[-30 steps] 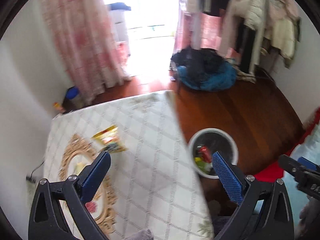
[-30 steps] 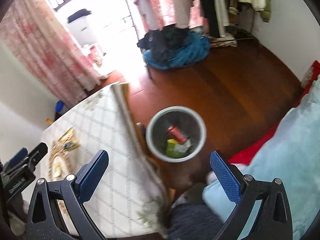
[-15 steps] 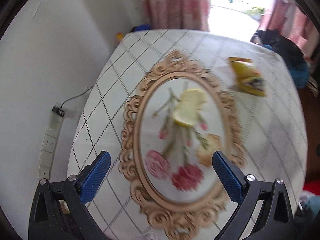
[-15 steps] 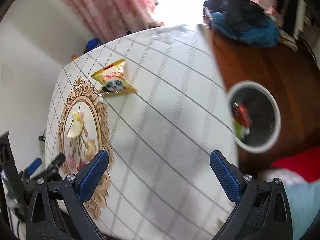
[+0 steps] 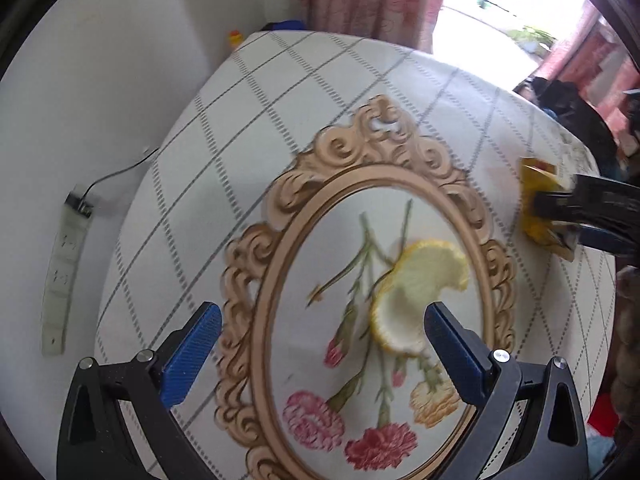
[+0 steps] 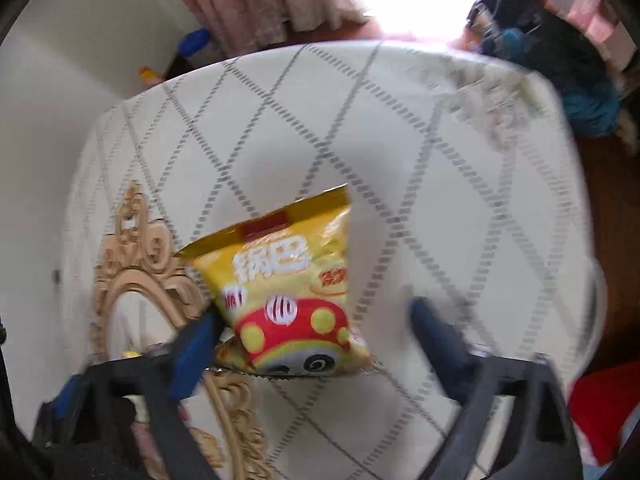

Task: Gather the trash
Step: 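Grasp the yellow GUOBA snack bag with the right tool while the left tool grasps the lemon peel, then carry the snack bag and lemon peel over the bin and open both tools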

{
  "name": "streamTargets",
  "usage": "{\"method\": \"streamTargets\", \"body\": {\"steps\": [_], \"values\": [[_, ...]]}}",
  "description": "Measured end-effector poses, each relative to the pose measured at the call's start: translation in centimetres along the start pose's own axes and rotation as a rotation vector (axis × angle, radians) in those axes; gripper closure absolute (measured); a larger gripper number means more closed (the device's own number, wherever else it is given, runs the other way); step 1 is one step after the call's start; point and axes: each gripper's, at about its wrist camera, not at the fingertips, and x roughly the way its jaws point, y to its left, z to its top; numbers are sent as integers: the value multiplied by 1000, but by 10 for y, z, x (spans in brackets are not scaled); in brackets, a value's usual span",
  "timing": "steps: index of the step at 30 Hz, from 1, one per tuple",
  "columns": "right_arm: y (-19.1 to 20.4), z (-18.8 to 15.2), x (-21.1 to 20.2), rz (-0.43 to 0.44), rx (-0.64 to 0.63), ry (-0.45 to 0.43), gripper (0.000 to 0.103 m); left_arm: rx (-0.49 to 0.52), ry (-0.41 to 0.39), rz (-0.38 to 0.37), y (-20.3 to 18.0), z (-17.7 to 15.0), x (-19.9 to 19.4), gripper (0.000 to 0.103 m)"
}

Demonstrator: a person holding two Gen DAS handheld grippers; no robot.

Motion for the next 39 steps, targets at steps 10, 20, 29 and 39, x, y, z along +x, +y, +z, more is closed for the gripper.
{"method": "streamTargets", "body": {"steps": [10,20,29,39], "values": [[-31,-51,-30,-24,-1,-9,52,188,32,-90,-37,2,18,12],[-53,-87,-27,-37,-3,-6,54,236,-30,-74,-37,-4,15,71],[-49,-95,-36,-37,-2,-25,57,230,-66,-51,-42,0,-4,72],[-46,-101,-92,13,-9,-137,57,222,-202,-95,-52,-1,-85,72]]}}
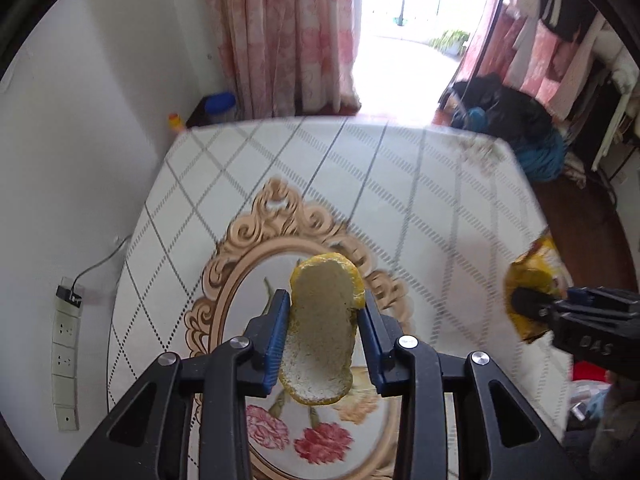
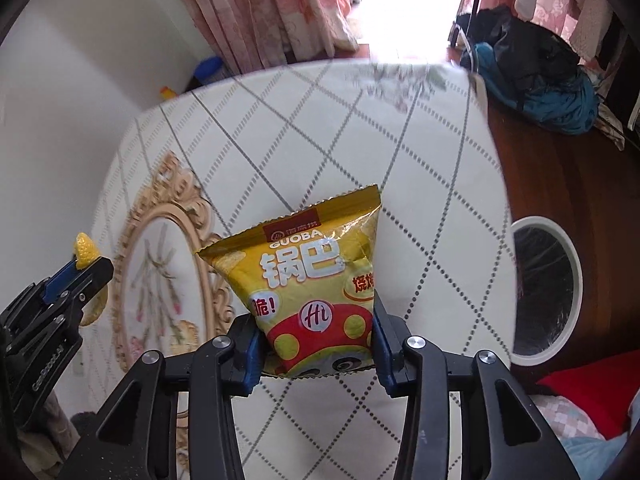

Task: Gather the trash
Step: 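Carry the snack bag and lemon peel over the bin and open both tools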

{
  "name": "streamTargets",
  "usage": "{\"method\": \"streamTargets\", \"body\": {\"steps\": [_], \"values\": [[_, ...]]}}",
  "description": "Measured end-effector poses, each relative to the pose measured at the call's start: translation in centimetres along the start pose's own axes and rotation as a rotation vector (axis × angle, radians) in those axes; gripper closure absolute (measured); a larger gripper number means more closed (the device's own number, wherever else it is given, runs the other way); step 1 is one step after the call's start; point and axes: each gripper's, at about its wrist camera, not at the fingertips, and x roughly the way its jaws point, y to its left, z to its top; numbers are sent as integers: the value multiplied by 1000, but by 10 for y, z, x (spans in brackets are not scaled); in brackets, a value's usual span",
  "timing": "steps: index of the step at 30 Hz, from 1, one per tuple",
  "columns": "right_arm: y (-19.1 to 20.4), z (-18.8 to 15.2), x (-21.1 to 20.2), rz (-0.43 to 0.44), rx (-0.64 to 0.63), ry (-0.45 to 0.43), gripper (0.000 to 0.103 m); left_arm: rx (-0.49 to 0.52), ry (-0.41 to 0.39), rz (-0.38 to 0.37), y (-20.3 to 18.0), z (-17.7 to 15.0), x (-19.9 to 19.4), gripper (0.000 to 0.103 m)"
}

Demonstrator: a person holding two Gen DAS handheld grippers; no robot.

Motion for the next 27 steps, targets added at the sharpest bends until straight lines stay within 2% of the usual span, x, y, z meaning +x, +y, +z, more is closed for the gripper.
{"method": "streamTargets", "body": {"steps": [8,12,15,20,24,27], "values": [[-39,-2,-83,26,53,-135,57,60,-125,-93,-59,33,-68,72],[-90,-14,-129,1,113,-199,57,105,-159,-162,-105,44,-91,72],[-138,-26,-154,-35,164,-229,57,144,-150,-225,-148,49,-93,72],[-234,-51,-164,-117,291,-209,57,220,-67,-352,-235,52,-73,72],[-302,-68,-143,-146,391,-150,57,274,67,-444,-306,52,-29,72],[-344,-77,-114,-150,457,-95,57,316,190,-469,-356,53,16,72]]}}
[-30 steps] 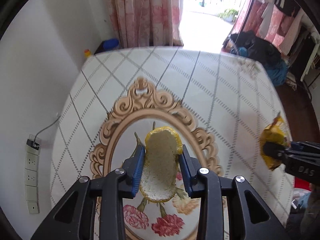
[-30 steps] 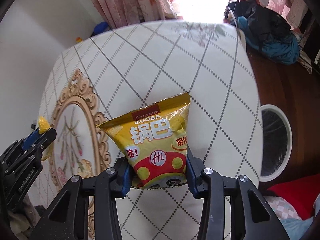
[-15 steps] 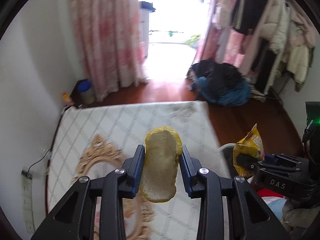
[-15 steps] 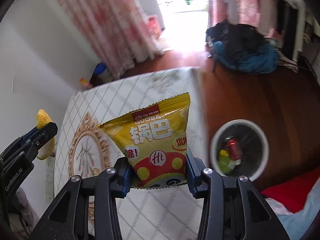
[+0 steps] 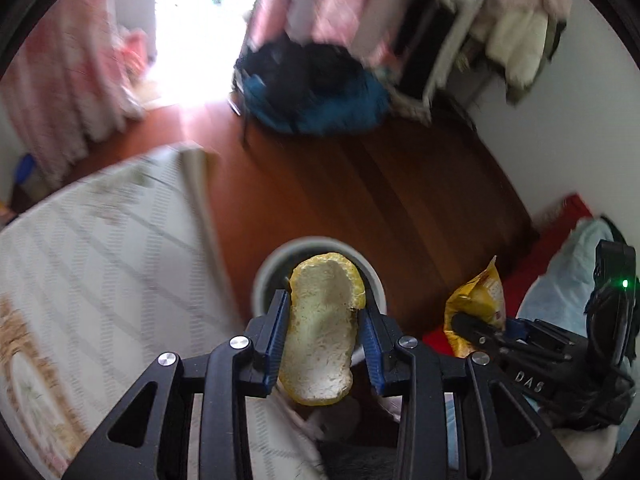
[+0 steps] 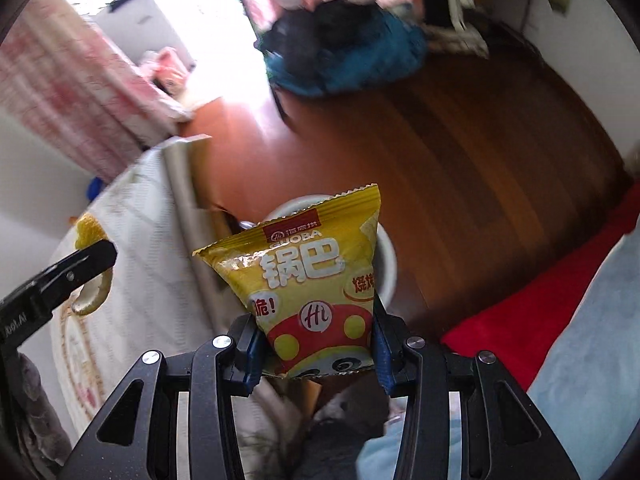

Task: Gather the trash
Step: 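Carry the snack bag and lemon peel over the bin and open both tools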

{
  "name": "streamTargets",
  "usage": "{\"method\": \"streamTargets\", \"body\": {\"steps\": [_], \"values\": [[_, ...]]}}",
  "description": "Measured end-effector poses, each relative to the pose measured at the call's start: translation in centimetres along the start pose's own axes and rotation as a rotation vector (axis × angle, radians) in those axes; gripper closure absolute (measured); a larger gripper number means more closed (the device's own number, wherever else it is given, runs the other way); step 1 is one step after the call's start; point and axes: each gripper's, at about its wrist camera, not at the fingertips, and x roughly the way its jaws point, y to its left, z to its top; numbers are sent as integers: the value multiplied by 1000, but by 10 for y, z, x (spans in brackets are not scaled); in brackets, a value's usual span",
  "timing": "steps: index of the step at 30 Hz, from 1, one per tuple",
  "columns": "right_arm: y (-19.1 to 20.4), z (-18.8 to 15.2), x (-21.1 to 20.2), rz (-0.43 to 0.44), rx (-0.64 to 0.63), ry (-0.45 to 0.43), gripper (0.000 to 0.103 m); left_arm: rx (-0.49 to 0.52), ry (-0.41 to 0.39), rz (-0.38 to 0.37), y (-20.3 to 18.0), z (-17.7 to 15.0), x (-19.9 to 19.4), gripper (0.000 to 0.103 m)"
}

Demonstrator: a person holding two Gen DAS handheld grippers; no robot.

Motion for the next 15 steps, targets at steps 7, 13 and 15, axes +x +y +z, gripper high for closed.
{"method": "streamTargets", "body": {"steps": [7,13,15], "values": [[-41,15,80,-18,69,105,57,-17,206,-4,-14,37,93,65],[-40,20,114,-6,89,150,29,-48,190,69,-3,49,105,12],[-40,17,112,5,86,141,2,-45,177,106,1,43,99,6]]}}
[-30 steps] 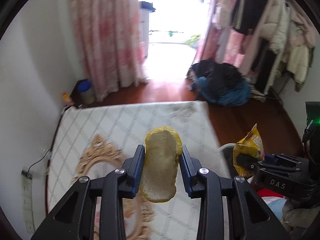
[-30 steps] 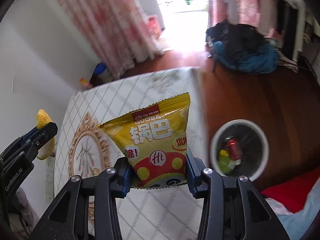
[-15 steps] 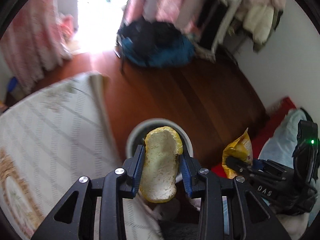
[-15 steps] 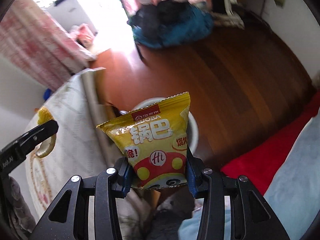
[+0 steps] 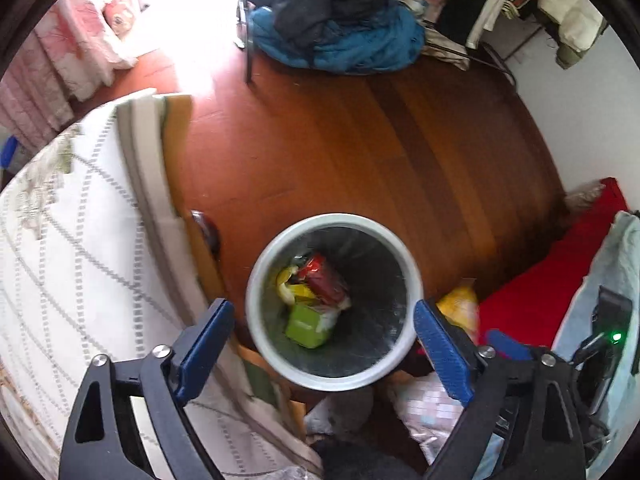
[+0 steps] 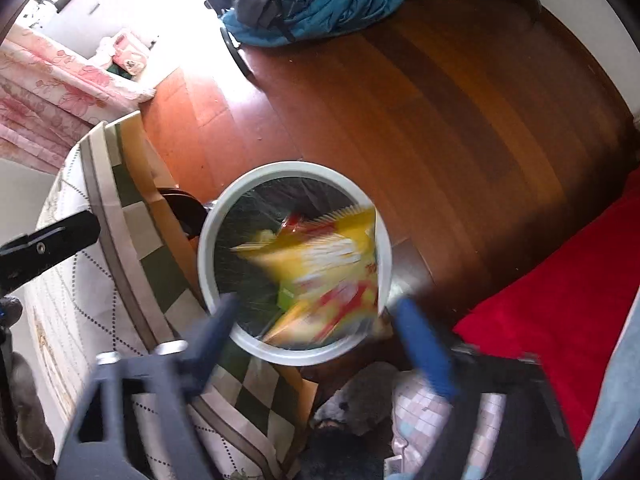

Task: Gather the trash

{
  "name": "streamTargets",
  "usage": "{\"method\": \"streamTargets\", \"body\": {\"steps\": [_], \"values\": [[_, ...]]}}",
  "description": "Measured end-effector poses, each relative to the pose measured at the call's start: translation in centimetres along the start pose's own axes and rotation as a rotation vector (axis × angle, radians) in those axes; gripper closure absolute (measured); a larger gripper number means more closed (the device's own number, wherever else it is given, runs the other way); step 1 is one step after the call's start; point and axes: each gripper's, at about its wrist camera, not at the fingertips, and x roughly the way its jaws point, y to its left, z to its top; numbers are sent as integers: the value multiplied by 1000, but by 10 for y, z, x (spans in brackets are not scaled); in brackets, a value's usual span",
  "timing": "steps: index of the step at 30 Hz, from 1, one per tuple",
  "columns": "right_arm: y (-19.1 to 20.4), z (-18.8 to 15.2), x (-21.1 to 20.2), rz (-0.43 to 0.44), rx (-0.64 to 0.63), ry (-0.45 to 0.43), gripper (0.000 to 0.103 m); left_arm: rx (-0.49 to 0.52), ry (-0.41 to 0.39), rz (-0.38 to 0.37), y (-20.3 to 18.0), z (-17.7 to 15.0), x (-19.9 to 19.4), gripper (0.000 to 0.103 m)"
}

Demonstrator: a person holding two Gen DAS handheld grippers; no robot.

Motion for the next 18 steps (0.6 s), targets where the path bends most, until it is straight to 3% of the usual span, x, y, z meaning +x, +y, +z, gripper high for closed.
{"method": "streamTargets", "body": {"steps": [7,13,18], "values": [[16,-27,-32,-70,-46,-40,0,40,-117,178,15,-49,-39,3],[32,-70,-84,-83,-95,-85,0,53,-179,222,20,-106,-84,3],[47,-107,-140,-55,-127,-141,0,53,-229,212,19,-135,-128,3]]}}
